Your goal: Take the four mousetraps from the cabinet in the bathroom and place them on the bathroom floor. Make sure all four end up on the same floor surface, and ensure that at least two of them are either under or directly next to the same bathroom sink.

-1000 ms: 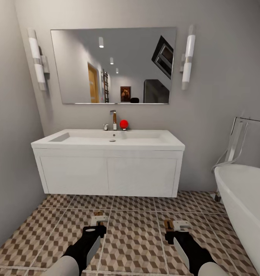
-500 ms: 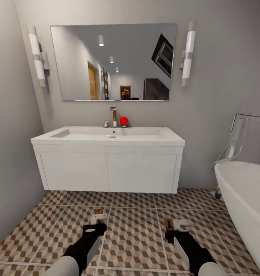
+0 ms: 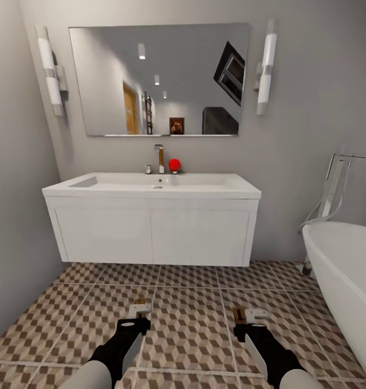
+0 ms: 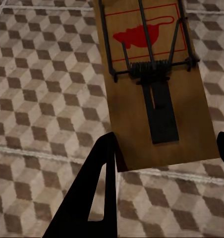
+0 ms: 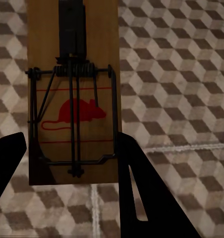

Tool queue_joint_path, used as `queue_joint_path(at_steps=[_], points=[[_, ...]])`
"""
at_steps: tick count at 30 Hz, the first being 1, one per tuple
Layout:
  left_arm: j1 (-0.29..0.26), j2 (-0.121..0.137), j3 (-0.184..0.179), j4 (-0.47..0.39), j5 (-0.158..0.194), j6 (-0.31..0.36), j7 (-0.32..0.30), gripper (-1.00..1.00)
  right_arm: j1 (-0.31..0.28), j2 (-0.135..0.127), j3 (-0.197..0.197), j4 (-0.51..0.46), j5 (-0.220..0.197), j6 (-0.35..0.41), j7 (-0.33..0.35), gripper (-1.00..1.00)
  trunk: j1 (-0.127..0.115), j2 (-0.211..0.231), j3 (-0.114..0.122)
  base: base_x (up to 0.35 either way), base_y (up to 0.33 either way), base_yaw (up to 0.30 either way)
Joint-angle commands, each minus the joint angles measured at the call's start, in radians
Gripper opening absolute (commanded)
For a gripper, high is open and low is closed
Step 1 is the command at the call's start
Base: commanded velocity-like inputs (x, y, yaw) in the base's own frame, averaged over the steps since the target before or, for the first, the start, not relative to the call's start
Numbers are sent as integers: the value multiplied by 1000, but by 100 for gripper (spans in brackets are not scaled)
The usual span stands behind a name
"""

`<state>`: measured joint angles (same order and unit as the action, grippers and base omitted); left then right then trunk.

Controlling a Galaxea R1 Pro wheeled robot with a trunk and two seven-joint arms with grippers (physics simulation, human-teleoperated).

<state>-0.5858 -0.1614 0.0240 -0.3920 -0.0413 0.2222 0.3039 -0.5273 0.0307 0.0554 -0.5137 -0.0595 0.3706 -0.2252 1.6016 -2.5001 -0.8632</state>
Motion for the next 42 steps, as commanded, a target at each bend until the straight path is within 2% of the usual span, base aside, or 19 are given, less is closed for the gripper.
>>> queue_joint_path(at_steps=[1, 22, 34, 42], points=[[0, 0, 2, -2, -6, 9, 1, -100, 0, -1, 6, -2, -6, 5, -8, -100, 0, -1, -5, 0, 0, 0], [0, 0, 3, -2, -6, 14, 1, -100, 0, -4, 9, 11, -3, -30, -6, -100, 10, -6, -86, 0, 0, 0], [0, 0, 6, -24, -6, 2, 4, -100, 0, -5, 9, 11, -4, -45, -3, -100, 10, -6, -86, 11, 0, 0], [0, 2, 5, -29, -6, 0, 4, -100, 0, -3, 9, 11, -3, -45, -3, -100, 10, -6, -86, 261, 0, 0]])
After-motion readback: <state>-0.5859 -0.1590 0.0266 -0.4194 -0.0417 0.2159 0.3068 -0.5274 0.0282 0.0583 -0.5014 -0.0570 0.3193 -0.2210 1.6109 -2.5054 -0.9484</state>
